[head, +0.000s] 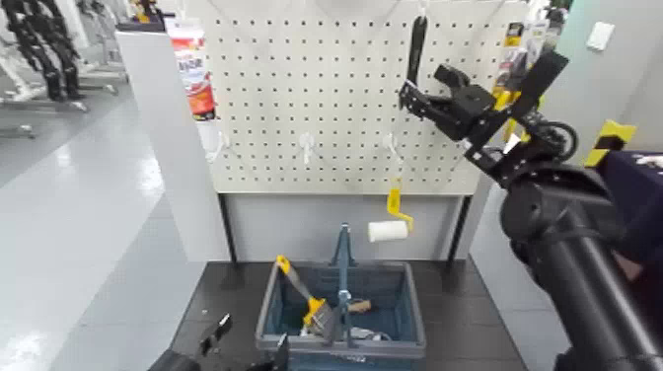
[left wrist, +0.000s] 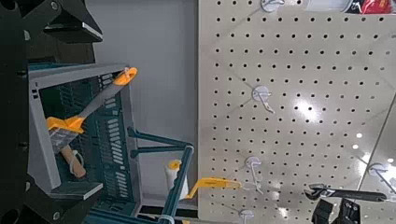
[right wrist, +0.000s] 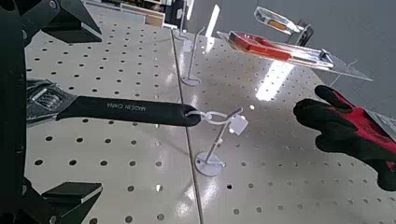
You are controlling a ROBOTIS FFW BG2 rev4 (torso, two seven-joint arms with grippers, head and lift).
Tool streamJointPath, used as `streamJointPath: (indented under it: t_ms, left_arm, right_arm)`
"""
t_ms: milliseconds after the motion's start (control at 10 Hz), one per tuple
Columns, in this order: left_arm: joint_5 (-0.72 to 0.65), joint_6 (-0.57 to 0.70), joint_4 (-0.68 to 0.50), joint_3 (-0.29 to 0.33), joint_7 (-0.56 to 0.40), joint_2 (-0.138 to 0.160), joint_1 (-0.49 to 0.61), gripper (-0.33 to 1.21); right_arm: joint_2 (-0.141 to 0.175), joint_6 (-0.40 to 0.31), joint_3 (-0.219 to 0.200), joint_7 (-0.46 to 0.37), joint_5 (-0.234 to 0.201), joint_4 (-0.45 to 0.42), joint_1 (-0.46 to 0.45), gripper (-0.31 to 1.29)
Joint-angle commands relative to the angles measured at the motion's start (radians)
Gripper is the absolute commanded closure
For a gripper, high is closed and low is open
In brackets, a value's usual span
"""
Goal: Put the black wrench into the crate.
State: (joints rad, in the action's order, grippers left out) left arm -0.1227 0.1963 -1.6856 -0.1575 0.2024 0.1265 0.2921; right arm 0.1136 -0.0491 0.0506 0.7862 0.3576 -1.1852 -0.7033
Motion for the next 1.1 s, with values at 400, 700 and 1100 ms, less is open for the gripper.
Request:
streamJointPath:
  t_ms: [400, 700, 1100]
  left_arm:
    - [0.0, 0.002, 0.003, -0.004, 0.0, 0.001, -0.007, 0.18]
    - [0.0, 0.003, 0.004, -0.004, 0.0, 0.001, -0.007, 0.18]
    - [0.0, 0.003, 0.004, -0.004, 0.0, 0.001, -0.008, 0.18]
  right_arm:
    - [0.001, 0.051, 0.014, 0.025, 0.009, 0.044, -0.036, 0.86]
    - [0.0, 0.052, 0.018, 0.044, -0.012, 0.058, -0.048, 1.08]
    - [0.0, 0.048, 0.017, 0.038, -0.02, 0.056, -0.05, 1.08]
